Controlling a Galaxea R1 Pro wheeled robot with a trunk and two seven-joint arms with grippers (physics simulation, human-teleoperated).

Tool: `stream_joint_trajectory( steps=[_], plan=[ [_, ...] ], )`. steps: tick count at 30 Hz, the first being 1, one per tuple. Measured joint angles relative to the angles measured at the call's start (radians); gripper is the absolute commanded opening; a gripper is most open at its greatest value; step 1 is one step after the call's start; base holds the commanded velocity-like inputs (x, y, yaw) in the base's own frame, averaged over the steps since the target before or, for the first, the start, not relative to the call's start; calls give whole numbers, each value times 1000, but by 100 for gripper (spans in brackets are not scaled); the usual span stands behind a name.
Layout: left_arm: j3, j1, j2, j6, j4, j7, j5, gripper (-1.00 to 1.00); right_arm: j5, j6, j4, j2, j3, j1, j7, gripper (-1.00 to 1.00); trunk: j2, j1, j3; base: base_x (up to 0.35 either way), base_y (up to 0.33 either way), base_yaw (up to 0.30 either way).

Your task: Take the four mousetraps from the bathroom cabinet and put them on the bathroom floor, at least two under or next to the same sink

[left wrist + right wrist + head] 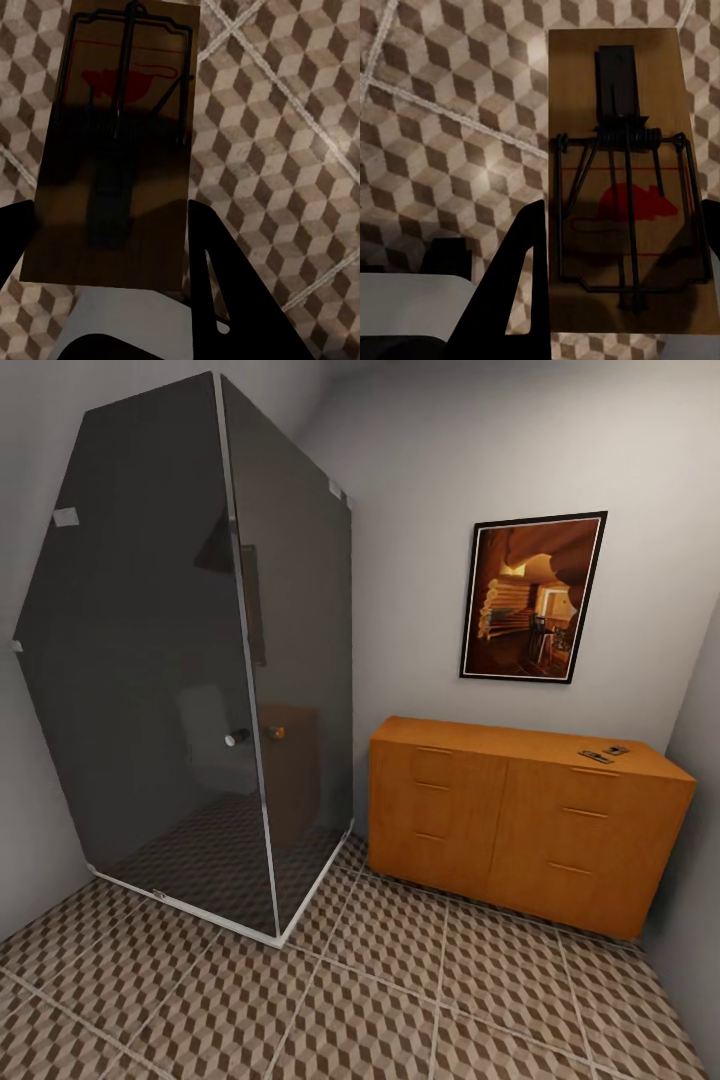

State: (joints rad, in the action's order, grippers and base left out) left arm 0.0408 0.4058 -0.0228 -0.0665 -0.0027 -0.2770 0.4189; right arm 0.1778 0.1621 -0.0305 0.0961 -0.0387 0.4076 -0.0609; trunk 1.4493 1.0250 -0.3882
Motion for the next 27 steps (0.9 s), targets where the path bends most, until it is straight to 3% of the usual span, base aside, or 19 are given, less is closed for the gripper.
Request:
stream_joint_trajectory(
  steps=[7,27],
  plan=[
    [0,0,0,0,0,0,0,-100,-1,1,0,-1,0,-1,4,-100,0,0,0,0,0,88],
    [0,0,0,0,0,1,0,-100,-2,2,-1,-1,0,-1,-6,-100,0,0,0,0,0,278]
  ],
)
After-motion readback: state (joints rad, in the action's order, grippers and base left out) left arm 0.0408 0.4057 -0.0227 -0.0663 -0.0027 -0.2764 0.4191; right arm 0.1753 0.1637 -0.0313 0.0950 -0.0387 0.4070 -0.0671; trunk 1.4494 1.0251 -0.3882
